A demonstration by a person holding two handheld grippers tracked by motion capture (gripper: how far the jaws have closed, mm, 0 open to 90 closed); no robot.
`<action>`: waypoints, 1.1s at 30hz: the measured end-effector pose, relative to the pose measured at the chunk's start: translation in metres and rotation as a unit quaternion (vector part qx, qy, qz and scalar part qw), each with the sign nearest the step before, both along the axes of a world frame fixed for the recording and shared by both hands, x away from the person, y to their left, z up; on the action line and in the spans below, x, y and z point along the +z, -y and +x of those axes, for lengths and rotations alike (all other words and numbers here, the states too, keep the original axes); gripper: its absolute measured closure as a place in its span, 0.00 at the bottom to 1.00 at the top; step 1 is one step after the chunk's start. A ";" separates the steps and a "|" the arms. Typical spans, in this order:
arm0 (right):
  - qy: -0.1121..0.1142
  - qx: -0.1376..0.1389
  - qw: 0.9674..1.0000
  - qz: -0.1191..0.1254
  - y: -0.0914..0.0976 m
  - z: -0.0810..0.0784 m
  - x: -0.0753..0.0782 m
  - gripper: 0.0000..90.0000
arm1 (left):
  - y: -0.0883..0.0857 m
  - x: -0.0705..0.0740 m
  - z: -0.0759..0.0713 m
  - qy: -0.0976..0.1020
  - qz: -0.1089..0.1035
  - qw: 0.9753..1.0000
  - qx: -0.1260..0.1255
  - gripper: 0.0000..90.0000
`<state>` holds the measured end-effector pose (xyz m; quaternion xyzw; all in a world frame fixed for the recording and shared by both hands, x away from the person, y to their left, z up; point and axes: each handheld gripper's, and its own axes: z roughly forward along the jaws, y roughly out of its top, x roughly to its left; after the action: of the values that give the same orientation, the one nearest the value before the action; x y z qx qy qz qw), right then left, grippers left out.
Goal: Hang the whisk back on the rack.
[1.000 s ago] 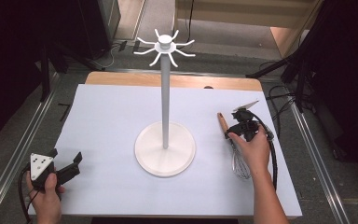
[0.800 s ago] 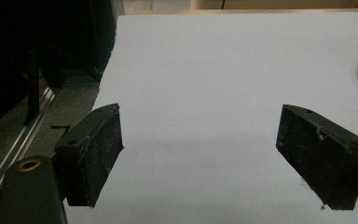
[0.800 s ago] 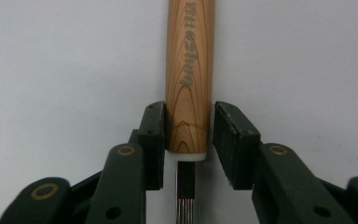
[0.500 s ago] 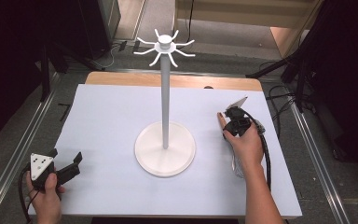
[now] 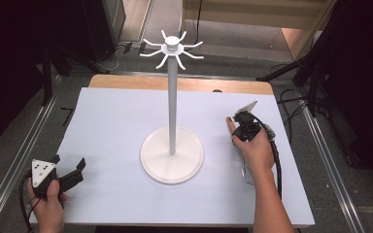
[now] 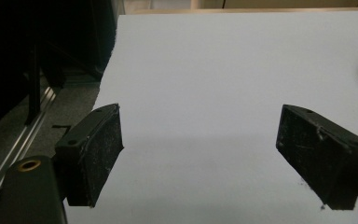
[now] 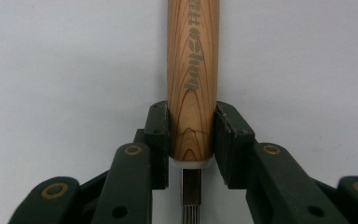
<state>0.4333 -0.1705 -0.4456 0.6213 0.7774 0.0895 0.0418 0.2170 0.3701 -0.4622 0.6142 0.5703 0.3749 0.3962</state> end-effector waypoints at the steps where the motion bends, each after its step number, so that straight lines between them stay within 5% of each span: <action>1: 0.000 0.000 1.000 -0.001 0.000 0.000 0.000 0.78 | 0.000 0.000 0.000 0.000 0.000 1.000 0.000 0.17; 15: -0.002 0.004 1.000 0.004 0.001 0.001 0.000 0.78 | 0.000 0.000 0.000 -0.002 0.000 1.000 0.000 0.17; 20: 0.022 -0.004 0.998 0.051 0.015 -0.006 -0.001 0.78 | -0.002 0.000 0.000 -0.002 -0.005 1.000 -0.001 0.17; 33: 0.118 0.005 0.990 0.080 0.028 -0.041 0.022 0.78 | -0.001 0.000 0.001 -0.002 -0.004 1.000 0.000 0.17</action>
<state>0.3923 -0.1980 -0.4232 0.6038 0.7606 0.2239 0.0829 0.2175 0.3712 -0.4621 0.6136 0.5726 0.3712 0.3973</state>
